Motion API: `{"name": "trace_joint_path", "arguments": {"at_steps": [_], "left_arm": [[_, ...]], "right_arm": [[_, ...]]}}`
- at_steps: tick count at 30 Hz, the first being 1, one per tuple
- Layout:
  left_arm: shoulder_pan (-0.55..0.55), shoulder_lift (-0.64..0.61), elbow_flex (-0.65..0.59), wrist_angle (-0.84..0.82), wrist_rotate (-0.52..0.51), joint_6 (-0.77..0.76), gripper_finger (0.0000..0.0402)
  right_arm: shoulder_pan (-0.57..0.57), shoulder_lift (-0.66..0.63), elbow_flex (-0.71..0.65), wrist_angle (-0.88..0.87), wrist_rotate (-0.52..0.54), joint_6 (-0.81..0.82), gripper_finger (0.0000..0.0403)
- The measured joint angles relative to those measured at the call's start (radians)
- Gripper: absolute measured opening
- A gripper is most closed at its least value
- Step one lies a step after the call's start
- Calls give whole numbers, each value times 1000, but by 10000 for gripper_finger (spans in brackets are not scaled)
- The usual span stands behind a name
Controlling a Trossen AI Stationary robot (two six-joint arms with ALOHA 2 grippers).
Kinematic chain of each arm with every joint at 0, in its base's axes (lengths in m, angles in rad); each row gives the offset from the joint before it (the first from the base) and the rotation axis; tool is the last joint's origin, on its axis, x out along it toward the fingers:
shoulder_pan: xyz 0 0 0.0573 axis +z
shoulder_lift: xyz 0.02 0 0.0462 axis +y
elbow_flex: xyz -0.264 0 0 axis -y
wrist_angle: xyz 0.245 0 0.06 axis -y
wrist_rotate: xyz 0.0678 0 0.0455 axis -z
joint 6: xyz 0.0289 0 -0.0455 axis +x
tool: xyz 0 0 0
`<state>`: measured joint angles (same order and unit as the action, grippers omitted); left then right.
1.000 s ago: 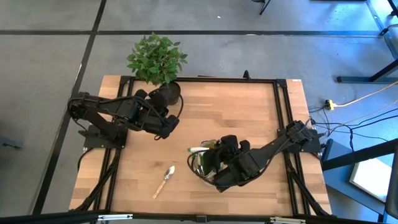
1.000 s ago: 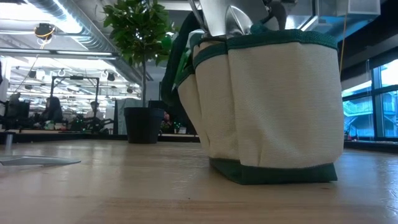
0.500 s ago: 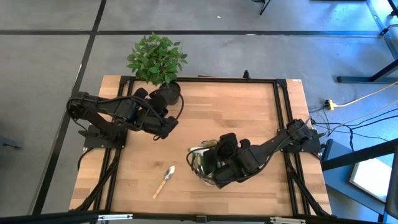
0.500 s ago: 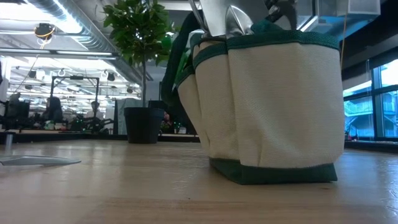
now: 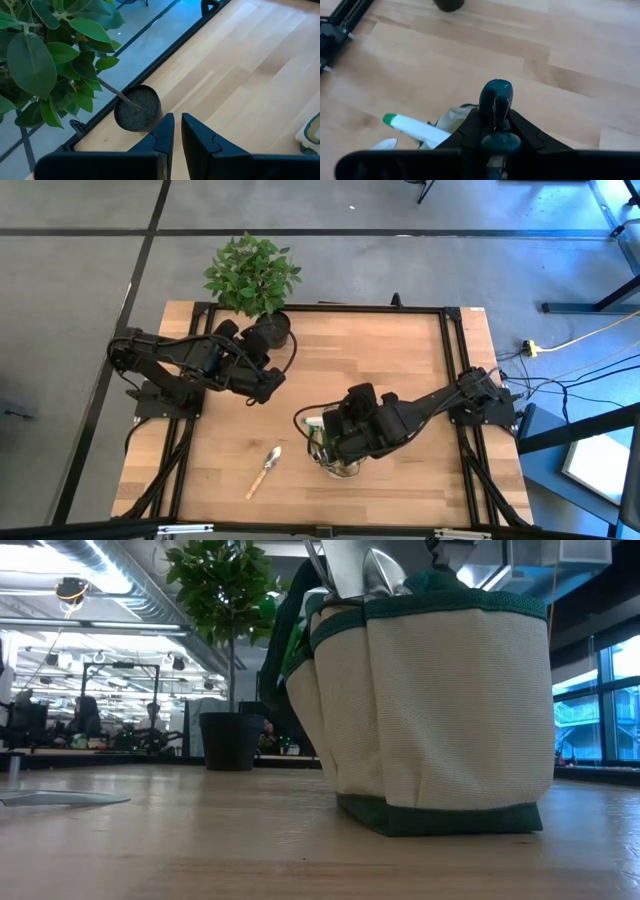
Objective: Pick & Place Garden tools in Gardening bag
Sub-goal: Put the green shear scissors into the brown gardening bag
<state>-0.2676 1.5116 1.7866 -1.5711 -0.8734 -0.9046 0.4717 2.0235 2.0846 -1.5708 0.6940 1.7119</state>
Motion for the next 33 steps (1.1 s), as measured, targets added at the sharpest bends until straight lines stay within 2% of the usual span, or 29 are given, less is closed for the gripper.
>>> {"name": "trace_joint_path", "arguments": {"at_steps": [5, 10, 14, 21, 33], "left_arm": [[0, 0, 0, 0, 1, 2, 29], [0, -4, 0, 0, 0, -4, 29], [0, -5, 0, 0, -5, -5, 29], [0, -5, 0, 0, -1, -7, 29], [0, -5, 0, 0, 8, -17, 29]], "right_arm": [[16, 0, -20, 0, -15, 9, 61], [39, 0, -62, 0, -18, 93, 61], [55, 0, -70, 0, 30, 137, 61], [55, 6, -70, 8, 36, 140, 61], [78, 54, -67, 1, -25, 148, 61]]}}
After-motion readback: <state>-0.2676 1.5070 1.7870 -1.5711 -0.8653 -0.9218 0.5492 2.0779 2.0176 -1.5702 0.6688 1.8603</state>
